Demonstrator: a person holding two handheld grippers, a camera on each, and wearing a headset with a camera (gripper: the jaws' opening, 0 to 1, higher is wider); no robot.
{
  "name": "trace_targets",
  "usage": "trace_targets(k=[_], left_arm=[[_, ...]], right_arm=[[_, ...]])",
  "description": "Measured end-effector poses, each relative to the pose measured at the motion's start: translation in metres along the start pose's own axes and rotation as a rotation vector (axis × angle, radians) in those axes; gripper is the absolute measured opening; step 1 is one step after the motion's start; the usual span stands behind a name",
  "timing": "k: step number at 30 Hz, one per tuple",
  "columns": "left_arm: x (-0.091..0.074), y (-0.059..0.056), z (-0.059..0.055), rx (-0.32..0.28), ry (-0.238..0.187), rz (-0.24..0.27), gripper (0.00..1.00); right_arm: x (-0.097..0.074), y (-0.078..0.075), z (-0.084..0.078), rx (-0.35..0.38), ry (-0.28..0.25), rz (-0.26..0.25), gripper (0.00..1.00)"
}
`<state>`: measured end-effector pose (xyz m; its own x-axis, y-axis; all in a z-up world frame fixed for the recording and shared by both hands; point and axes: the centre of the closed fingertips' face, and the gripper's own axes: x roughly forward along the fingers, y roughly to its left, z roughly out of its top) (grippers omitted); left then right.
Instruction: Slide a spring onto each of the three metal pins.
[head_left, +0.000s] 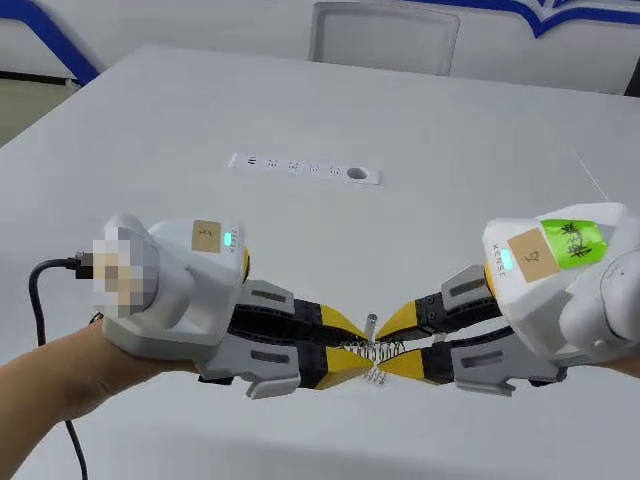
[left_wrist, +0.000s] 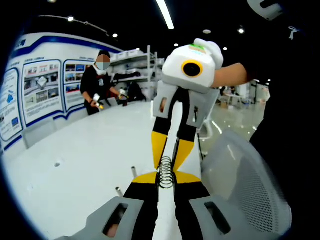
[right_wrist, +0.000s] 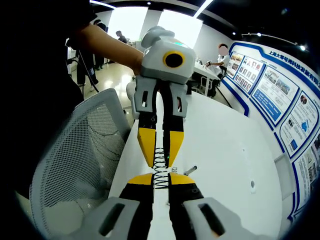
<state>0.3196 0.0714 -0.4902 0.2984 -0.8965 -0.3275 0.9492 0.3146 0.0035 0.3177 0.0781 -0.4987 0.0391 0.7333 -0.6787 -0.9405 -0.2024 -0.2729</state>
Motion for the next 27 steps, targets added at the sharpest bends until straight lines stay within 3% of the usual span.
trace_targets(k=[7, 12, 15, 27], left_arm=[[0.0, 0.002, 0.005, 0.03, -0.002, -0.013, 0.1], [0.0, -0.002, 0.012, 0.029, -0.02, -0.035, 0.1], [0.001, -0.003, 0.013, 0.033, -0.014, -0.04, 0.1], [0.001, -0.006, 0.009, 0.035, -0.001, -0.046, 0.1]], right_arm=[[-0.006, -0.005, 0.001, 0.037, -0.056, -0.017, 0.12], [-0.008, -0.003, -0.005, 0.054, -0.066, -0.01, 0.17], [-0.008, -0.005, -0.008, 0.061, -0.068, -0.03, 0.16], [-0.014, -0.001, 0.002, 0.126, -0.125, 0.01, 0.11]])
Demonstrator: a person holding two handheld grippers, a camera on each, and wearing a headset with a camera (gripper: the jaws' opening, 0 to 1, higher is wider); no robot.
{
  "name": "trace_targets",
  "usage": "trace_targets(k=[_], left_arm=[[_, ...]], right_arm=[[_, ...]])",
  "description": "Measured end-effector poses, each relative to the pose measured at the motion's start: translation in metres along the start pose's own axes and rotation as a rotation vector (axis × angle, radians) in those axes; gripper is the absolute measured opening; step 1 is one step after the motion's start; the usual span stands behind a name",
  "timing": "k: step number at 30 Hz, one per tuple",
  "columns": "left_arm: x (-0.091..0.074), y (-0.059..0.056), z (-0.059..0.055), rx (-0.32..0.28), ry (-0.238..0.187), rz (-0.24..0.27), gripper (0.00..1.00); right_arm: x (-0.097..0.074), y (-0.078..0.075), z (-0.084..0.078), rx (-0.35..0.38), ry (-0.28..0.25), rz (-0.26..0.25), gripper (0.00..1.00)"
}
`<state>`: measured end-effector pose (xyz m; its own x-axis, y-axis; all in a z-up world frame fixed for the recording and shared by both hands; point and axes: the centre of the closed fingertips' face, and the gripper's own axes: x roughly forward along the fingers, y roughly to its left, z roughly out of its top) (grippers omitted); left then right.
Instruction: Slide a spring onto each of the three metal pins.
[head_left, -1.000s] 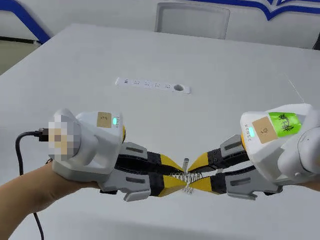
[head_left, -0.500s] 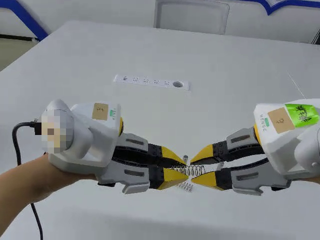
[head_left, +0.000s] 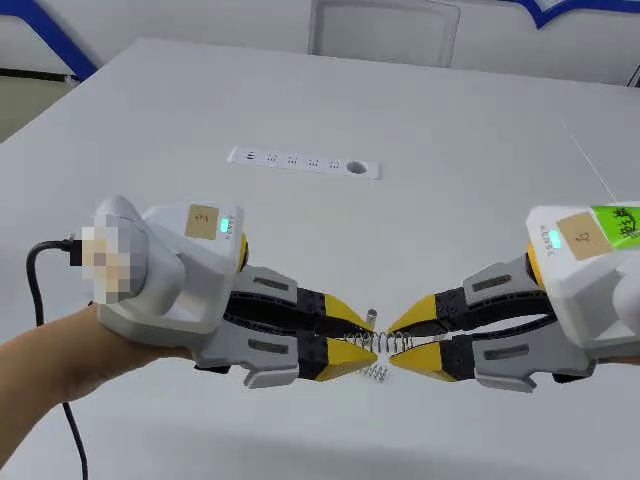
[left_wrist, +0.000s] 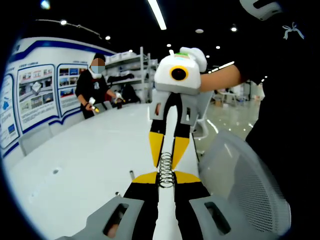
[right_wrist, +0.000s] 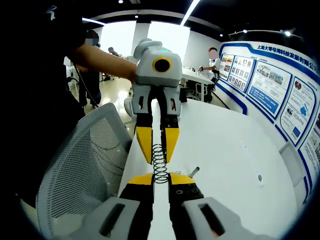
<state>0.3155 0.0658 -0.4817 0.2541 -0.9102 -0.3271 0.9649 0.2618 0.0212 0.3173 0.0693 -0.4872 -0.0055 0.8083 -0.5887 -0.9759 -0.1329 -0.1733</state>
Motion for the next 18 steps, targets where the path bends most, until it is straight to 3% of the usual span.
trace_targets(k=[18], left_arm=[[0.001, 0.006, -0.011, 0.017, 0.041, 0.029, 0.1]], right_arm=[[0.005, 0.0, 0.033, 0.055, -0.115, 0.026, 0.11]])
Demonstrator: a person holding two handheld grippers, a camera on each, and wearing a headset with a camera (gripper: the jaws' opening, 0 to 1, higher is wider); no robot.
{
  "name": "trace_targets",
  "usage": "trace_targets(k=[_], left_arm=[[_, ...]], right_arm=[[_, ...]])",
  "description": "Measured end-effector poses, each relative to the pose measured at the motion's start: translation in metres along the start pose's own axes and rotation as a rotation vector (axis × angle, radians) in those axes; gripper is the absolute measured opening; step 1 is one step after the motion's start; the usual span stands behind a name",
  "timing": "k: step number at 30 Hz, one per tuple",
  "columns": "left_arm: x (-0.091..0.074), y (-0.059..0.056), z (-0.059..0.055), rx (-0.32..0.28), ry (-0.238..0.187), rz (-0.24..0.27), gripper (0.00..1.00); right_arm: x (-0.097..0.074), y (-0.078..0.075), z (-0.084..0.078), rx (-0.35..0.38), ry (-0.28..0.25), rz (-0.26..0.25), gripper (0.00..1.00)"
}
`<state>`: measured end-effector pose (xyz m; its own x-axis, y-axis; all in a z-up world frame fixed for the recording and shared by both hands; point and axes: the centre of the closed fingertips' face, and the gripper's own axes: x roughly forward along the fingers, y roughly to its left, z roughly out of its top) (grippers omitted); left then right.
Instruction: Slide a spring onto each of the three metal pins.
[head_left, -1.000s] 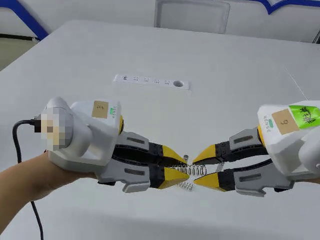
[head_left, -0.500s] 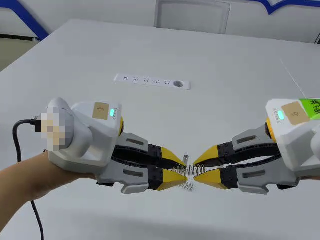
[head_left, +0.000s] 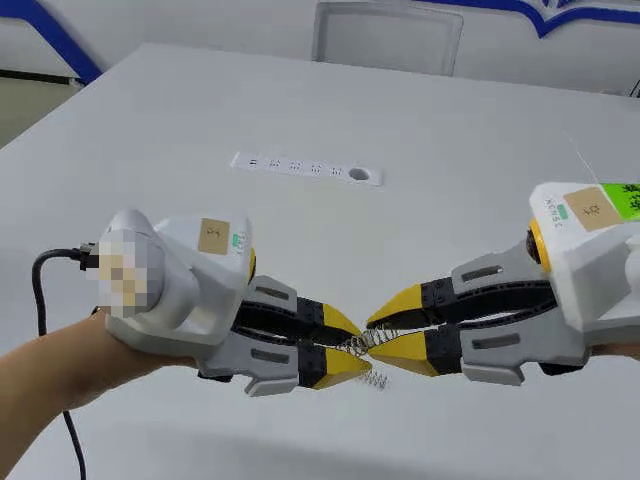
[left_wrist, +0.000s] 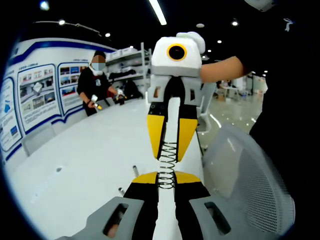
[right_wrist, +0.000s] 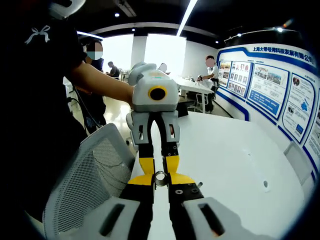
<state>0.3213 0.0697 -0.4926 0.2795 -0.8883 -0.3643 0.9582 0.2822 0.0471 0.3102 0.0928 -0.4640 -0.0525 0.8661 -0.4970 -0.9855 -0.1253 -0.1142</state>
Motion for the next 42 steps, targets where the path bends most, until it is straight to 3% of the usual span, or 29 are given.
trace_targets(k=[6, 13, 15, 23, 28, 34, 36, 39, 42], left_arm=[[0.001, 0.002, 0.003, -0.007, -0.017, 0.009, 0.1], [0.002, 0.002, 0.001, -0.018, -0.02, 0.014, 0.1], [0.001, 0.004, 0.001, -0.048, -0.025, 0.024, 0.1], [-0.002, 0.014, 0.005, -0.058, -0.043, 0.064, 0.13], [-0.006, 0.021, 0.003, -0.051, -0.039, 0.102, 0.28], [-0.015, 0.03, 0.003, -0.069, -0.046, 0.152, 0.34], [-0.019, 0.032, 0.003, -0.084, -0.049, 0.166, 0.37], [-0.024, 0.035, 0.012, -0.11, -0.103, 0.183, 0.46], [-0.027, 0.038, 0.01, -0.101, -0.094, 0.199, 0.46]], right_arm=[[0.006, -0.002, 0.012, 0.019, -0.045, 0.0, 0.11], [0.01, -0.003, 0.015, 0.03, -0.053, -0.013, 0.11], [0.01, -0.005, 0.014, 0.041, -0.053, -0.027, 0.1], [0.008, -0.011, 0.018, 0.045, -0.062, -0.057, 0.1], [0.007, -0.014, 0.025, 0.04, -0.079, -0.065, 0.1], [-0.001, -0.026, 0.024, 0.047, -0.078, -0.104, 0.11], [-0.006, -0.031, 0.02, 0.058, -0.076, -0.12, 0.11], [-0.013, -0.04, 0.011, 0.066, -0.054, -0.153, 0.11], [-0.021, -0.05, 0.002, 0.09, -0.048, -0.188, 0.11]])
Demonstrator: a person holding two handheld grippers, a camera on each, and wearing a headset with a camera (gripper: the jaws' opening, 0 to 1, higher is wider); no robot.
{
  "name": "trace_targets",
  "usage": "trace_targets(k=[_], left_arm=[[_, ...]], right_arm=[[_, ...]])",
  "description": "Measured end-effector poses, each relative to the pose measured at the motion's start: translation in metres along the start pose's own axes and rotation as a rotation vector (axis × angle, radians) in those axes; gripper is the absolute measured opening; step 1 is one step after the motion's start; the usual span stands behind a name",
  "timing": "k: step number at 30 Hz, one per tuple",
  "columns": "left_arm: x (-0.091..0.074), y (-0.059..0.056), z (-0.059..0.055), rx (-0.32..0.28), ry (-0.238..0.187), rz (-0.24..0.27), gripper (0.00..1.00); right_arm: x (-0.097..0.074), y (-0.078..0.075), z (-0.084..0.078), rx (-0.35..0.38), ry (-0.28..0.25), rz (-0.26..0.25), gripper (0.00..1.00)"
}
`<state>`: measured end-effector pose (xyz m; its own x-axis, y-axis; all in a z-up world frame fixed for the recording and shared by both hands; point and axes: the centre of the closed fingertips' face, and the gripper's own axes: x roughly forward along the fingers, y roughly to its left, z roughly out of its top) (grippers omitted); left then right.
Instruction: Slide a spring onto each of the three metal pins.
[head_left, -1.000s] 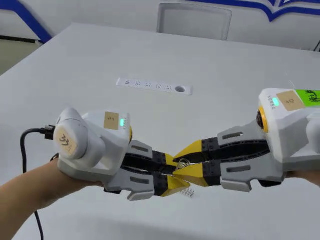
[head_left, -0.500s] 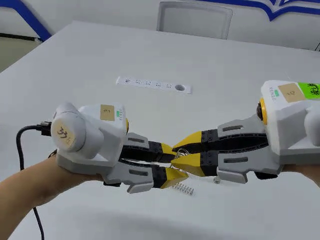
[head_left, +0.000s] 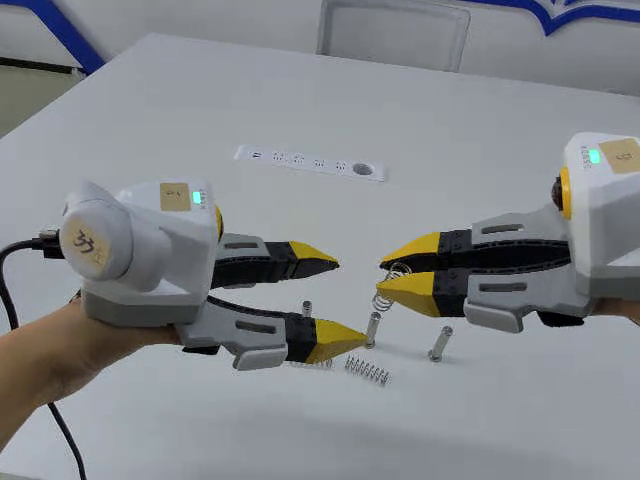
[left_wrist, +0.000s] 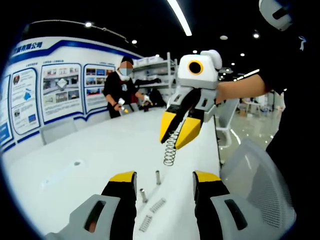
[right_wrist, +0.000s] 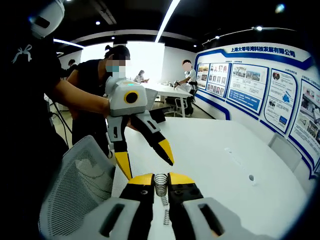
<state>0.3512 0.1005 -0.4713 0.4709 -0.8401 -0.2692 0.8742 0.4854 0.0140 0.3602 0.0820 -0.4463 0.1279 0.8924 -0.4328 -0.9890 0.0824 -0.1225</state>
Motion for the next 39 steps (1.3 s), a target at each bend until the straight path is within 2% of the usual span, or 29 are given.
trace_targets(k=[3, 6, 9, 13, 16, 19, 21, 23, 27, 29, 31, 39], left_arm=[[-0.003, 0.004, -0.004, -0.006, 0.015, 0.011, 0.5], [-0.008, 0.008, -0.007, -0.003, 0.031, 0.022, 0.54], [-0.014, 0.013, -0.01, -0.011, 0.043, 0.03, 0.57], [-0.018, 0.018, -0.015, -0.033, 0.059, 0.046, 0.68], [-0.02, 0.022, -0.019, -0.042, 0.073, 0.06, 0.74], [-0.021, 0.022, -0.025, -0.065, 0.09, 0.063, 0.85], [-0.021, 0.023, -0.032, -0.073, 0.116, 0.065, 0.9], [-0.022, 0.023, -0.037, -0.079, 0.132, 0.071, 0.93], [-0.024, 0.027, -0.04, -0.093, 0.136, 0.099, 0.99], [-0.026, 0.034, -0.042, -0.097, 0.142, 0.14, 1.0], [-0.028, 0.038, -0.045, -0.11, 0.148, 0.158, 1.0], [-0.036, 0.045, -0.05, -0.136, 0.148, 0.19, 1.0]], right_arm=[[-0.007, -0.015, -0.014, 0.027, 0.008, -0.038, 0.11], [-0.016, -0.031, -0.03, 0.054, 0.037, -0.087, 0.11], [-0.025, -0.044, -0.04, 0.094, 0.036, -0.125, 0.11], [-0.031, -0.063, -0.058, 0.164, 0.034, -0.19, 0.11], [-0.032, -0.072, -0.073, 0.186, 0.05, -0.218, 0.11], [-0.03, -0.075, -0.084, 0.207, 0.063, -0.231, 0.11], [-0.027, -0.075, -0.09, 0.217, 0.071, -0.232, 0.11], [-0.025, -0.076, -0.097, 0.227, 0.086, -0.236, 0.11], [-0.023, -0.079, -0.108, 0.238, 0.101, -0.247, 0.11], [-0.023, -0.081, -0.114, 0.247, 0.112, -0.256, 0.11], [-0.022, -0.082, -0.12, 0.256, 0.126, -0.262, 0.11], [-0.021, -0.083, -0.134, 0.278, 0.142, -0.27, 0.11]])
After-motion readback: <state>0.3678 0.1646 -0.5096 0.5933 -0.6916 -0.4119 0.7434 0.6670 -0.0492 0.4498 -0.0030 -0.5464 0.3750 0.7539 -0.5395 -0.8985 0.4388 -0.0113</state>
